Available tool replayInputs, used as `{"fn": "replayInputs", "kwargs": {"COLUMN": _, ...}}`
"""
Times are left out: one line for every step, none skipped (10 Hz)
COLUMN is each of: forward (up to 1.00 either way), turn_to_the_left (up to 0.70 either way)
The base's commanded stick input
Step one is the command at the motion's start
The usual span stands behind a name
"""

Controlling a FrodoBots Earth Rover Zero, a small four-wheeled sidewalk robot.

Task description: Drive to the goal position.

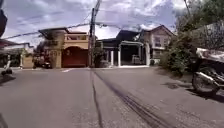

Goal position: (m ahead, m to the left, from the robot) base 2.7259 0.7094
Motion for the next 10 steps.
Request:
{"fn": "replayInputs", "kwargs": {"forward": 0.7, "turn_to_the_left": 0.0}}
{"fn": "replayInputs", "kwargs": {"forward": 0.7, "turn_to_the_left": 0.0}}
{"fn": "replayInputs", "kwargs": {"forward": 0.7, "turn_to_the_left": 0.0}}
{"fn": "replayInputs", "kwargs": {"forward": 0.7, "turn_to_the_left": 0.0}}
{"fn": "replayInputs", "kwargs": {"forward": 0.7, "turn_to_the_left": 0.0}}
{"fn": "replayInputs", "kwargs": {"forward": 0.7, "turn_to_the_left": 0.0}}
{"fn": "replayInputs", "kwargs": {"forward": 0.7, "turn_to_the_left": 0.0}}
{"fn": "replayInputs", "kwargs": {"forward": 0.7, "turn_to_the_left": 0.0}}
{"fn": "replayInputs", "kwargs": {"forward": 0.7, "turn_to_the_left": 0.0}}
{"fn": "replayInputs", "kwargs": {"forward": 0.7, "turn_to_the_left": 0.0}}
